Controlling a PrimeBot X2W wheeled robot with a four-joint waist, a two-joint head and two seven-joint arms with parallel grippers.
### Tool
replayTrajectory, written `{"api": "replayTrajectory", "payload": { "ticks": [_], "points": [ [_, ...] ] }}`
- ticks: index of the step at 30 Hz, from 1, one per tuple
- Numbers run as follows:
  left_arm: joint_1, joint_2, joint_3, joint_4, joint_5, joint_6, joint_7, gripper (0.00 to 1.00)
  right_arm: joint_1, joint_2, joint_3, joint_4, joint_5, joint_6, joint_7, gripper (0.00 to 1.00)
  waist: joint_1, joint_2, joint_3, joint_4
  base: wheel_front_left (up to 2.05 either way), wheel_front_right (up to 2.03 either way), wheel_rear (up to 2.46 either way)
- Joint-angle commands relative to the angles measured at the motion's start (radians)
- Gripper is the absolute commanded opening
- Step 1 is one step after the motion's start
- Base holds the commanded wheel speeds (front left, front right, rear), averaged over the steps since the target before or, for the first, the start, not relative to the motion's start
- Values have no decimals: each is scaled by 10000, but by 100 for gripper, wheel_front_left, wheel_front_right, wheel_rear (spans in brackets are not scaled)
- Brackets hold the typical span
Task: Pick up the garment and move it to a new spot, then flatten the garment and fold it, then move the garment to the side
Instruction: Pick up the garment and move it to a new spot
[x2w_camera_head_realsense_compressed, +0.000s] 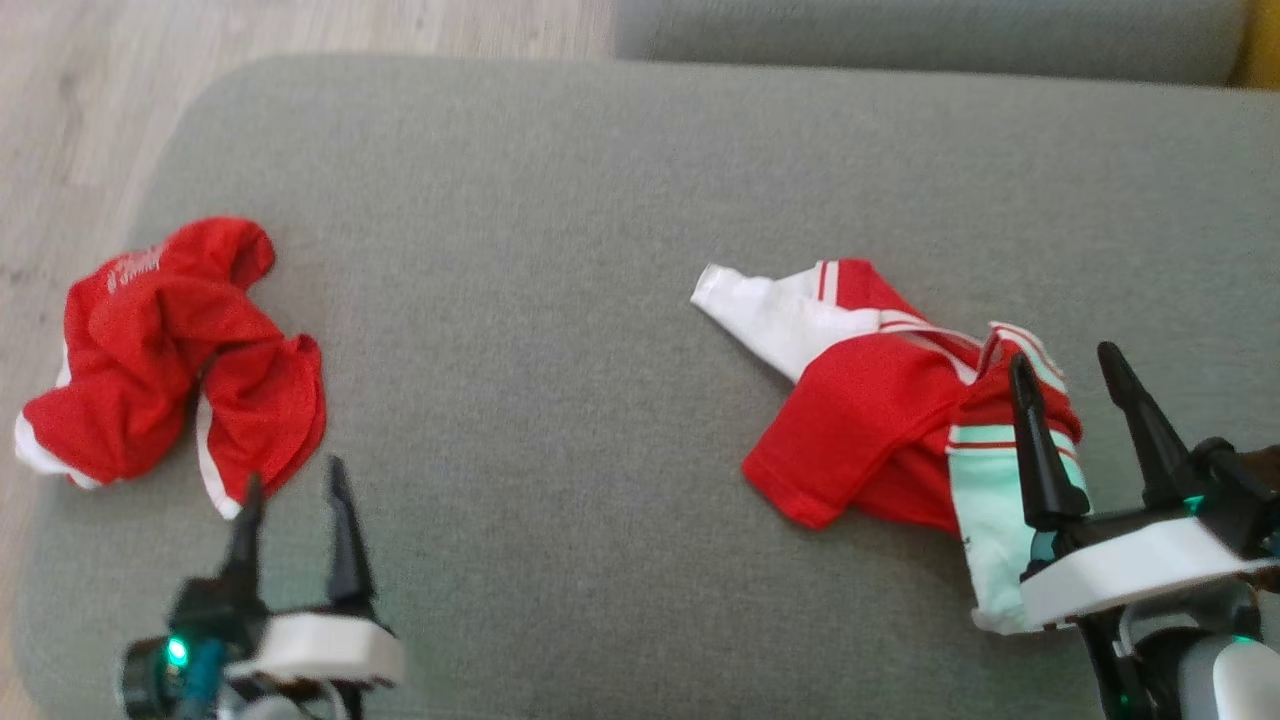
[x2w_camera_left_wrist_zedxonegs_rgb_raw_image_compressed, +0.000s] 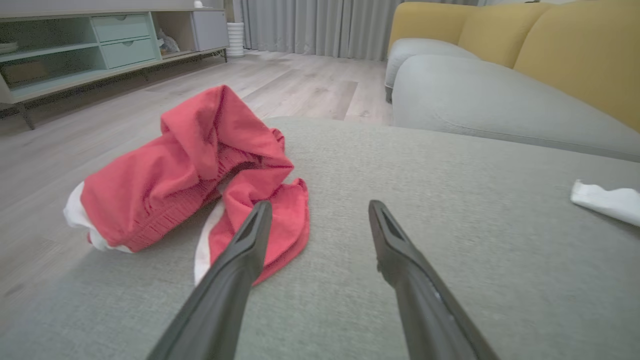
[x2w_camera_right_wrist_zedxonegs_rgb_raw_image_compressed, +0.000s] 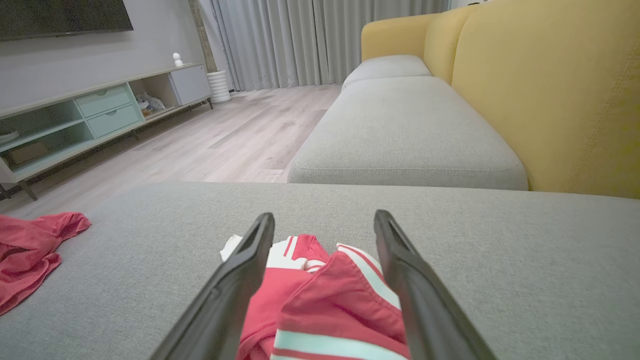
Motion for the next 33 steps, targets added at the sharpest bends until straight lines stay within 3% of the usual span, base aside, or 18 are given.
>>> {"api": "replayTrajectory", "payload": {
  "ticks": [1,8,14,24,33],
  "points": [
    [-259,33,269,-526,219,99,-95,100,-130,-65,235,-303,51,-7,-134,100,2,0,-347,-150,0,0,0],
    [-282,-6,-206,-1105,842,-19,-56,100,78,-65,312,-236,101,-7,-160,100,2,0,-712,-465,0,0,0],
    [-436,327,-616,-1486,1267,14,773,100,443,-65,262,-237,129,-7,-170,100,2,0,-1063,-838,0,0,0],
    [14,642,-673,-2230,1167,170,1858,100,865,-64,389,-276,219,-7,-112,100,2,0,-1263,-1230,0,0,0],
    [87,694,-716,-2442,1082,237,2048,100,761,-64,403,-295,217,-7,-104,100,2,0,-1201,-1240,0,0,0]
  ]
}}
